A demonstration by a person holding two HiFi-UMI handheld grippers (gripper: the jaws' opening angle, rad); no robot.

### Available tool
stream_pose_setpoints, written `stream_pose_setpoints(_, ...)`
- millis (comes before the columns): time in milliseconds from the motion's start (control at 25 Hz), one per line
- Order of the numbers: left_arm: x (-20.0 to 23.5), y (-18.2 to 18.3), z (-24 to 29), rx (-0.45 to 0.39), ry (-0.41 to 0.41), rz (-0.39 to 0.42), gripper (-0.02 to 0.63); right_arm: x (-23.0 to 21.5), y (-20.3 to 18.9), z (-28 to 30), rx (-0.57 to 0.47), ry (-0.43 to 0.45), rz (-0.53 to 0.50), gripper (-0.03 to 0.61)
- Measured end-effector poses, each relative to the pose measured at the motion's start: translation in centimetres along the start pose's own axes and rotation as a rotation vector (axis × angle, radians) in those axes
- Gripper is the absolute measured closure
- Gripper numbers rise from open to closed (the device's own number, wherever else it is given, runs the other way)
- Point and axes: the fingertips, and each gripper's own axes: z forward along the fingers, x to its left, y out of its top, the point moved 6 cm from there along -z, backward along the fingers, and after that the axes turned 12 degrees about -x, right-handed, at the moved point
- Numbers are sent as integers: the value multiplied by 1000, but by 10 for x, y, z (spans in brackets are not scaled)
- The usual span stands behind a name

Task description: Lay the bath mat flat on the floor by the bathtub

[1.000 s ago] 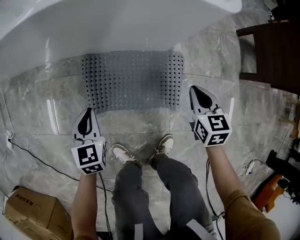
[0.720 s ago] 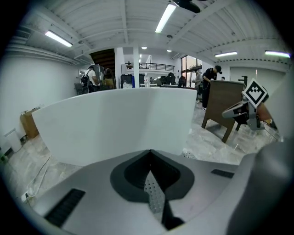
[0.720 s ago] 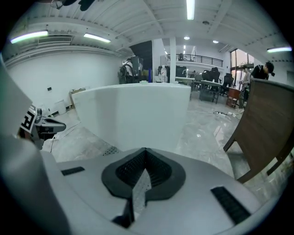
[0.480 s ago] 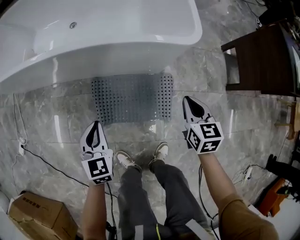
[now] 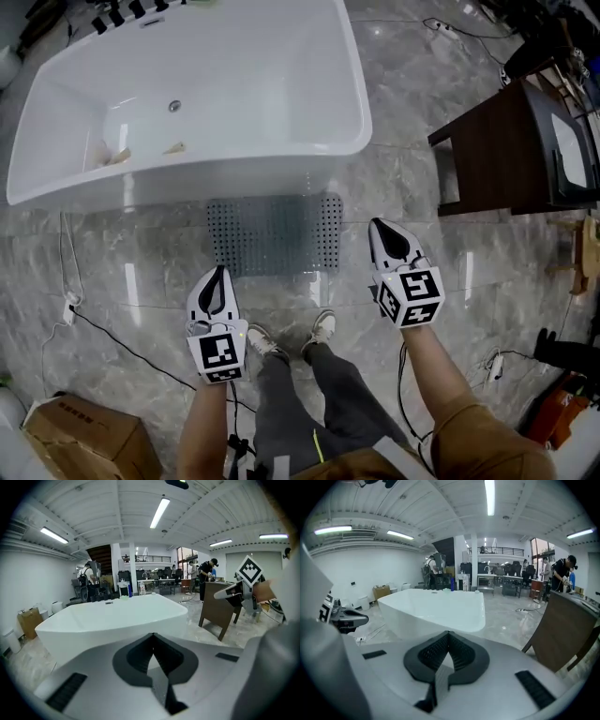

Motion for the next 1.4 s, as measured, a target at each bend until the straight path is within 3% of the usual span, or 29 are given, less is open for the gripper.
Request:
stream_pose_setpoints(360,-17,137,-48,-136,0,-22,611,1,113,-82,-133,7,-12,574)
stream_pose_setpoints(680,-7,234,-98,-228,18,39,611,15,193,-152,-261,11,-14,575)
stream_pose_setpoints(1120,1,311,-162,-338,31,68,611,22,268,-219,-398,1,-69,575)
stream_pose_setpoints(1400,15,337,-195,-407,58,79,609,37,292,-250,-457,-11,-77,575)
